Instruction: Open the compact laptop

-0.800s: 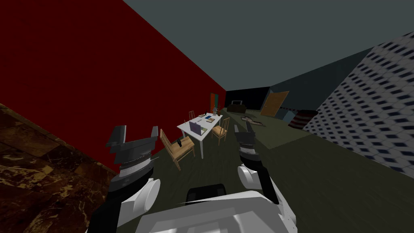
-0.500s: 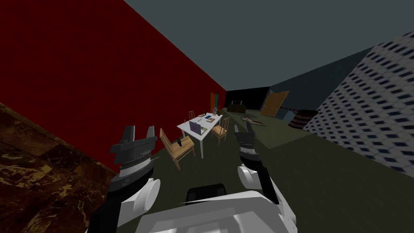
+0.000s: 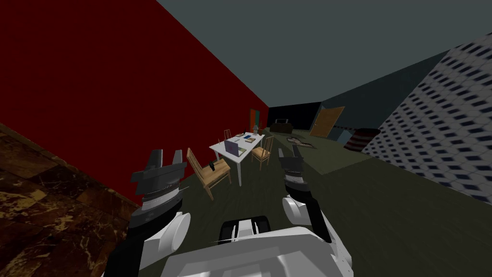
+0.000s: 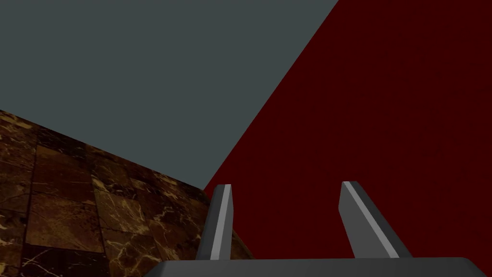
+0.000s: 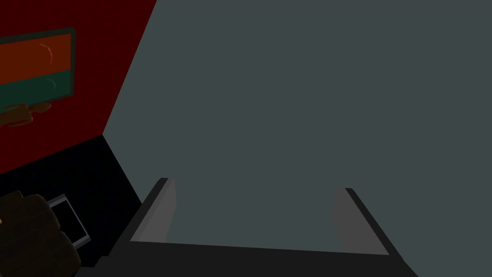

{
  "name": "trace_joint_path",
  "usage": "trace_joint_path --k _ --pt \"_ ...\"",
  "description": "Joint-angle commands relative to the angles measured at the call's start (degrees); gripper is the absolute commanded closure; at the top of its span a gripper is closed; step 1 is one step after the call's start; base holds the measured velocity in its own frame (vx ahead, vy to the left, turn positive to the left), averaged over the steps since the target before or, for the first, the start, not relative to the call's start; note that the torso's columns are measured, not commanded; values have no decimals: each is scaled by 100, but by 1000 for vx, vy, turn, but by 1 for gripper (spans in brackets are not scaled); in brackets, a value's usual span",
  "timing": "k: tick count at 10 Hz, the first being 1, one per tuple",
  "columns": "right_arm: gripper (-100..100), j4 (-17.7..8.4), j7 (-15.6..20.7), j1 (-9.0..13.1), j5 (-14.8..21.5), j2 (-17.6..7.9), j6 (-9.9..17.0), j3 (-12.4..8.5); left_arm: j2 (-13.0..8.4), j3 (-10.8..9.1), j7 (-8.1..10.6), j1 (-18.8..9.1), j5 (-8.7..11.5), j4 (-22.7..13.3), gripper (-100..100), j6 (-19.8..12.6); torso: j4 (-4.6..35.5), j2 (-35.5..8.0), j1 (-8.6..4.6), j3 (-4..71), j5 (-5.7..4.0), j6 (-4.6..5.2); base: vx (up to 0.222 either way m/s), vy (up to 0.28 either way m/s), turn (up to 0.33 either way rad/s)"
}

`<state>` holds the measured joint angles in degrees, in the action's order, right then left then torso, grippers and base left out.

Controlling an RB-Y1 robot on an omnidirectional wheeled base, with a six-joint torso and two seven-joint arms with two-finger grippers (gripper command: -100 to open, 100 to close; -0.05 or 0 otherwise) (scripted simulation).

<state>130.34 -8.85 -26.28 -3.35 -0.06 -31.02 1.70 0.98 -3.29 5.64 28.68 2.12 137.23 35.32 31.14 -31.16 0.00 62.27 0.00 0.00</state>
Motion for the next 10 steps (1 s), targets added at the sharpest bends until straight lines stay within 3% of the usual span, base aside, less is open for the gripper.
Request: trace_joint_path --k 1,2,3,6,10 --pt "0 0 0 0 0 0 0 0 0 0 0 0 0 0 0 0 423 -423 0 846 0 0 0 0 0" --pt "0 0 0 0 0 0 0 0 -220 -38 2 -59 8 -71 -100 -19 846 -846 0 1692 0 0 13 -16 23" --pt "0 -2 0 -1 0 0 0 0 -370 -78 5 -120 16 -143 -100 -38 1034 -1037 -3 2088 -1 0 25 -43 38" --pt "0 -3 0 -2 0 1 0 1 -764 -272 16 -416 55 -488 -100 -131 1110 -1102 -7 2235 -2 0 49 -69 54" --pt "0 -3 0 -2 0 1 0 1 -1086 -671 41 -1020 137 -1143 -100 -320 1114 -1111 1 2231 0 0 68 -120 81"
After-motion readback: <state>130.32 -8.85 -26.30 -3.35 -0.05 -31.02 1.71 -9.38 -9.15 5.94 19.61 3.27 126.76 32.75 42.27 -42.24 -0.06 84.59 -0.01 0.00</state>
